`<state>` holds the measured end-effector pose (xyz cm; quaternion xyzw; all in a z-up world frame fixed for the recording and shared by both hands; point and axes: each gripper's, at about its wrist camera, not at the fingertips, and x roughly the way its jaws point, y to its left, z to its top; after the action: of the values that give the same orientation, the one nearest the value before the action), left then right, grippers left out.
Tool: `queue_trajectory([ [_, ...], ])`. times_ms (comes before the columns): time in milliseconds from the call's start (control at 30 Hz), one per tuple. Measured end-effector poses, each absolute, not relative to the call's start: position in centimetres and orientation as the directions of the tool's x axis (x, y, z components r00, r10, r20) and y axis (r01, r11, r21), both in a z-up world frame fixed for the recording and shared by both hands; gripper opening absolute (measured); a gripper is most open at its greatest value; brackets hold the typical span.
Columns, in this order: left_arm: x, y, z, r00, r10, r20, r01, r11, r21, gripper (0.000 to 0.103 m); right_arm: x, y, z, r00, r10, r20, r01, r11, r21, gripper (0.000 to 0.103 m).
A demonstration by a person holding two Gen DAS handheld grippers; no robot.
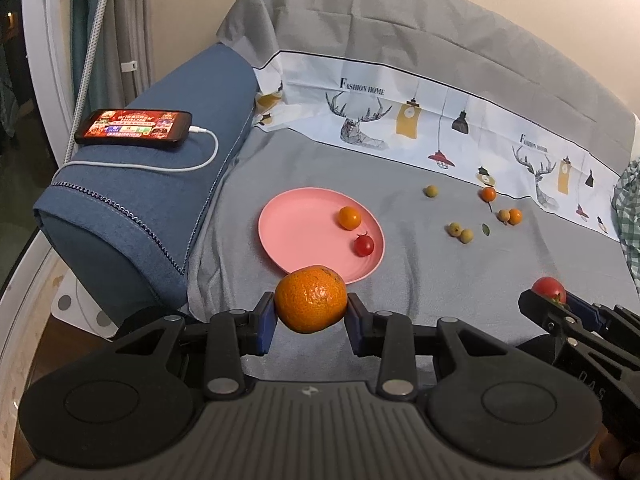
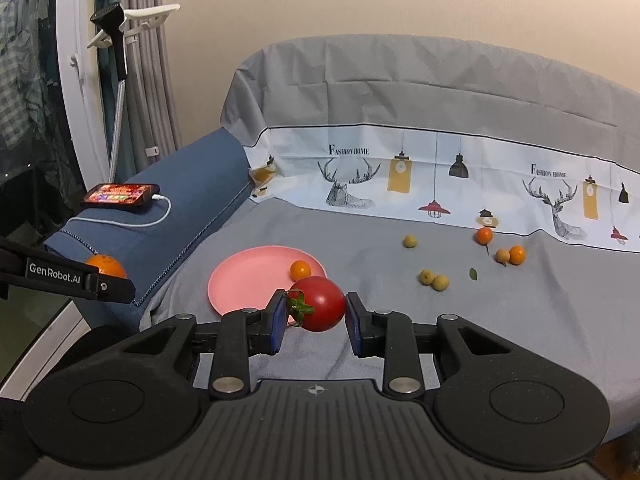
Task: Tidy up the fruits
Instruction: 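Carry both fruits over the pink plate and open both tools to drop them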
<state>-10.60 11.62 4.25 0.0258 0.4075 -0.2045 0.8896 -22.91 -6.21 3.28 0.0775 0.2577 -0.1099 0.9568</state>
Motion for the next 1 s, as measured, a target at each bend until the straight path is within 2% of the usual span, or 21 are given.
queue_trajectory([
  [533,-4.1,10.3,2.4,0.560,-0.314,-0.766,0.350,0.928,-0.124,0.040,-16.8,-7.2,1.3,0.801,-0.167,-0.575,0.244,0.968,0.059,0.032],
  [1000,5.9,4.9,-2.5,0.494,-0.266,-0.828,0.352,0.932,-0.089,0.040,-6.5,-7.7,-2.7,0.749,-0.108,-0.653,0.160,0.987,0.021,0.032],
])
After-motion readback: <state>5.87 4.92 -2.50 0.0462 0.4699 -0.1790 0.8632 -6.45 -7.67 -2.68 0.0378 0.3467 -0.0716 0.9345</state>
